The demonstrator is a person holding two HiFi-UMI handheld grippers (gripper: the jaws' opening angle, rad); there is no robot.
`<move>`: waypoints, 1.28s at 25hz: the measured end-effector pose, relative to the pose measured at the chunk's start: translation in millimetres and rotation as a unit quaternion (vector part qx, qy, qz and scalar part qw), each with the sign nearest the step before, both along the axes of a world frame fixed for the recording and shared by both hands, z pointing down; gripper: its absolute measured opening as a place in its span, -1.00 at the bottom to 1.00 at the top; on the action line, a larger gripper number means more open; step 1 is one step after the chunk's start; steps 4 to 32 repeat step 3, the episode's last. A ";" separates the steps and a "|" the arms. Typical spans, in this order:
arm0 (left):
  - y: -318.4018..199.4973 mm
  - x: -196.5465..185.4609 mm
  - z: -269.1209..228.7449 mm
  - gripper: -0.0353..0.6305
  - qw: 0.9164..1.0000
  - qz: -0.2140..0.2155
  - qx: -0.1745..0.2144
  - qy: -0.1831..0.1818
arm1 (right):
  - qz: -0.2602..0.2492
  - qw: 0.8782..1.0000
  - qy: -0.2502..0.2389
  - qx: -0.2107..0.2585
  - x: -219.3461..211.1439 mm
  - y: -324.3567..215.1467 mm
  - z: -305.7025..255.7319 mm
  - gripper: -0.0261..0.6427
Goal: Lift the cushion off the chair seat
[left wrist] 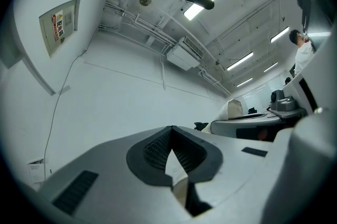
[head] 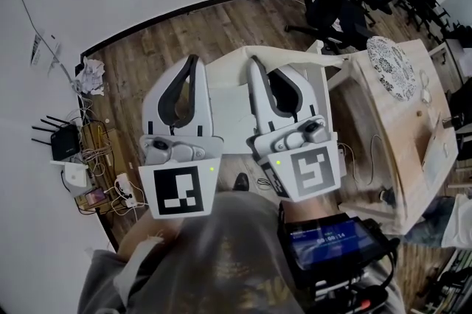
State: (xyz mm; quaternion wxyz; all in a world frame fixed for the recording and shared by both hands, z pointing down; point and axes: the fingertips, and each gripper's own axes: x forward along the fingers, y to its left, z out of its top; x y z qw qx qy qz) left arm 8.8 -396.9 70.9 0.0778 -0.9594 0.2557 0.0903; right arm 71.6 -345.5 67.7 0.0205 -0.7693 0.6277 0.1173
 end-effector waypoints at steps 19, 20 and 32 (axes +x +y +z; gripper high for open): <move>1.0 -0.1 1.8 -0.88 1.000 0.000 0.001 -0.002 | 0.000 1.000 0.001 -0.001 -0.7 -0.1 1.7 -0.84; 1.0 -0.1 1.8 -0.88 1.000 0.000 0.001 -0.002 | 0.000 1.000 0.001 -0.001 -0.7 -0.1 1.7 -0.84; 1.0 -0.1 1.8 -0.88 1.000 0.000 0.001 -0.002 | 0.000 1.000 0.001 -0.001 -0.7 -0.1 1.7 -0.84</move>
